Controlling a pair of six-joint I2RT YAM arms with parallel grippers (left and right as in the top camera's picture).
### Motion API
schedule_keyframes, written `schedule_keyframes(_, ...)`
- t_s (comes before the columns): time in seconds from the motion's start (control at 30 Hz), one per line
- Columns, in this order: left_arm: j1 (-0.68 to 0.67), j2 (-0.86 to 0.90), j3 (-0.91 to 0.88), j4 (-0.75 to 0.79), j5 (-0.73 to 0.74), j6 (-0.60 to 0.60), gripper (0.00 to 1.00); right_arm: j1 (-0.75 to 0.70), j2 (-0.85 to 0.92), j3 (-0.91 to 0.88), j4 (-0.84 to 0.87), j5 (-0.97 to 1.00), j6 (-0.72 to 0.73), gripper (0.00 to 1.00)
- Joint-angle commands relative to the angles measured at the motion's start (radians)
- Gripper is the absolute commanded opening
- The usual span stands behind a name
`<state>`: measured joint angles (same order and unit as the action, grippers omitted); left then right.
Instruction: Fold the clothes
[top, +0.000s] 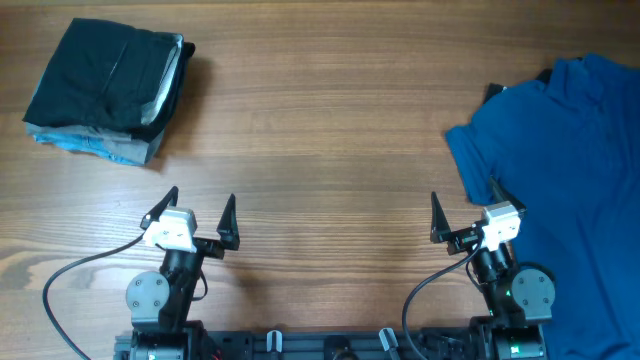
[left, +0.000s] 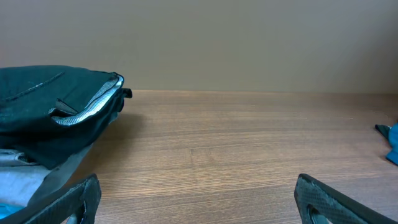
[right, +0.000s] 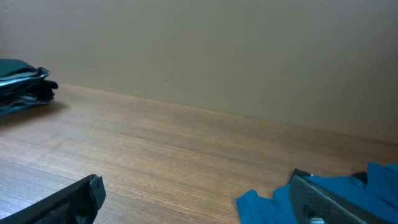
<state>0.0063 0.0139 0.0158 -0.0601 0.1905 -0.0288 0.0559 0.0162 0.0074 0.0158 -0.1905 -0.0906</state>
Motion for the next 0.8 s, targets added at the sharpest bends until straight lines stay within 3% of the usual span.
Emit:
schedule_keyframes(0.0,-0.005,-0.006,-0.010,0.003,-0.002,-0.010,1.00,-0.005,-0.002,-0.002,0.002,-0.012,0.013,1.00)
schedule_keyframes(0.53,-0.005,-0.006,-0.010,0.005,-0.002,-0.010,1.00,-0.005,-0.002,-0.002,0.002,-0.016,0.016,1.00)
schedule_keyframes(0.77,-0.005,-0.006,-0.010,0.013,-0.002,-0.010,1.00,-0.005,-0.002,-0.002,0.003,-0.020,0.172,1.00)
